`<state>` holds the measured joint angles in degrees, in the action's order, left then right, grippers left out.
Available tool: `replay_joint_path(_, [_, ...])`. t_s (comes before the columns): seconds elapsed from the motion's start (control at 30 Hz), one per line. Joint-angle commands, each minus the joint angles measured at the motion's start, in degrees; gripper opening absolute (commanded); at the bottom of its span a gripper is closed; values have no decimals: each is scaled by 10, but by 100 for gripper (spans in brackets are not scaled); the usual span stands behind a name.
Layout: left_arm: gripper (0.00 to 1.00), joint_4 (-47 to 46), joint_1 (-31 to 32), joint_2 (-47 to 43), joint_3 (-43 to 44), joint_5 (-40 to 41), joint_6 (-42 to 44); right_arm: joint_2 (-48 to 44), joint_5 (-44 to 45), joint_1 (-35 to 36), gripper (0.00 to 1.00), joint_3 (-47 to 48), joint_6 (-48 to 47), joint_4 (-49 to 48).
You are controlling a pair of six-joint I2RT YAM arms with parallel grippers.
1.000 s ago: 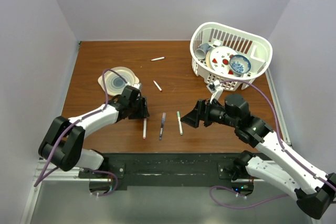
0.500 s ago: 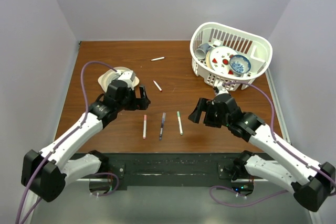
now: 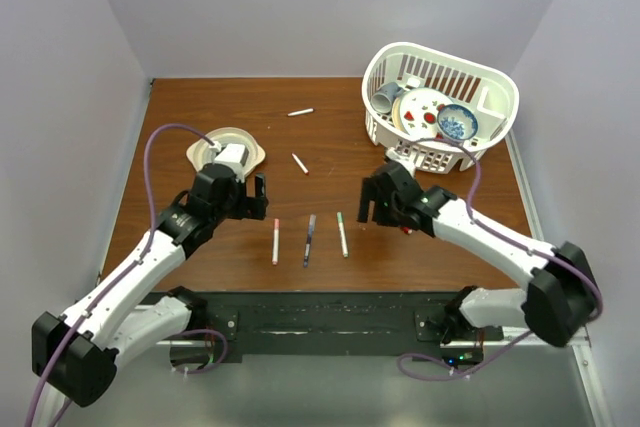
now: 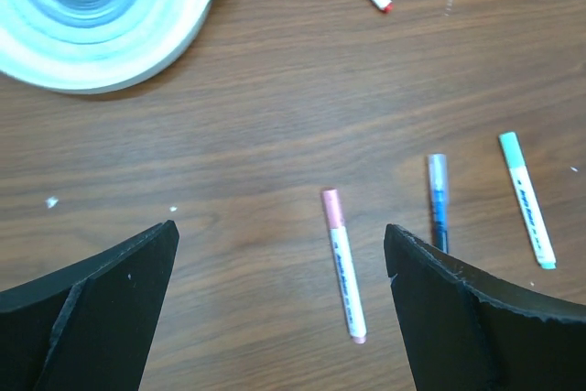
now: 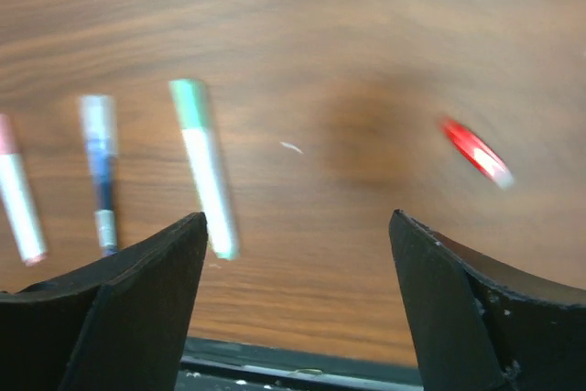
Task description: Insert the pens into the pen caps
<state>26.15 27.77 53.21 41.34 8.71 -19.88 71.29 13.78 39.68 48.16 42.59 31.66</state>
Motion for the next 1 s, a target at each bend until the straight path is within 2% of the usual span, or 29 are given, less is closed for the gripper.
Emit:
replay_joint_path(0.0, [100,2,-3,-47,7,56,6,126,-70,0,78,157,-136,-82])
replay_joint_path(0.07, [100,-6,-3,-85,-2,53,7,181,-85,0,64,212,-159,-78])
replay_joint_path(0.17, [100,-19,-3,-136,-13,52,12,287,-124,0,51,308,-189,-94])
replay_joint_path(0.33, [100,-36,-3,-188,-28,55,8,425,-123,2,48,478,-227,-50])
replay_joint_path(0.4, [100,-37,-3,-196,-27,54,7,446,-91,2,45,504,-238,-62])
replay_joint_path(0.73, [100,-39,-3,-199,-30,46,7,550,-91,1,43,571,-264,-122])
replay_joint_path(0.97, [100,-40,-3,-198,-30,43,9,612,-87,2,41,625,-269,-122])
